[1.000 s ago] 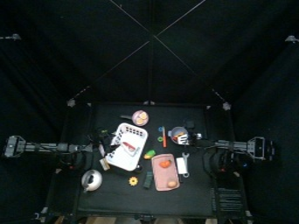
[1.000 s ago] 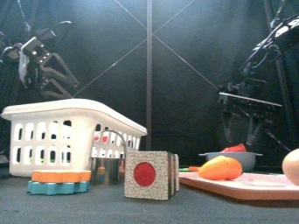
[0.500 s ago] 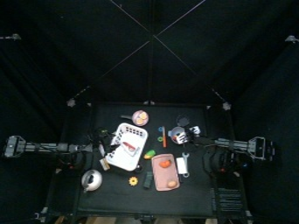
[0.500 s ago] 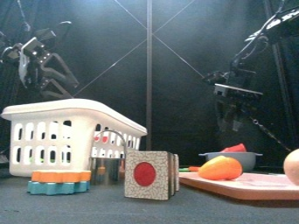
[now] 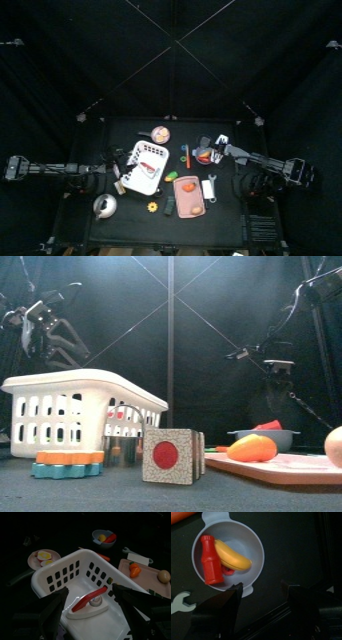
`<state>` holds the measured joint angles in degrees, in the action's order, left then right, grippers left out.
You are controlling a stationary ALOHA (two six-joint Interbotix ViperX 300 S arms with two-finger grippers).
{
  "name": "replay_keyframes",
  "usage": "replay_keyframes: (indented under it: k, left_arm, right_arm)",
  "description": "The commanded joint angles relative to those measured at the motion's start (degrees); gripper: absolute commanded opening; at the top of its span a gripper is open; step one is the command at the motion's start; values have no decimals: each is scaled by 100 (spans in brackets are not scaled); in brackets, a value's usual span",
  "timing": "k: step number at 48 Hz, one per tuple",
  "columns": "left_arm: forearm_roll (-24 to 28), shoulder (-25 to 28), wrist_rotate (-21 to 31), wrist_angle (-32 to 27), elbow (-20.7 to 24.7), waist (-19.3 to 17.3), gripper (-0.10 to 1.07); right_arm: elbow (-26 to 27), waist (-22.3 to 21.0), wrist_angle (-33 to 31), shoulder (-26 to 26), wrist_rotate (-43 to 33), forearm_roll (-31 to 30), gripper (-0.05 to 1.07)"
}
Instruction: Place ketchup in bowl and grab banana
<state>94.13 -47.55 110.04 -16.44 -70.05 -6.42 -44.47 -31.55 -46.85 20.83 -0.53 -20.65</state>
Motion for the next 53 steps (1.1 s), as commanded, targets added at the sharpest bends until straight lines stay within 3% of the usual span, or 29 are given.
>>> replay_keyframes:
  k: [1,13,25,53]
  left_arm:
    - [9,18,-9,-18,62,-53,102]
    - [9,9,-9,-26,53,-176,102]
    - [-62,18,-9,-35,44,-229,102]
    - [-62,18,-9,-53,-35,-352,102]
  right_arm:
    - [35,-70,264,105,483,193,93]
    - [-70,97,563,-167,1011,378,93]
    - [-79,475,659,-519,984,-97,93]
    - [-35,554,905,-1178,993,-466,93]
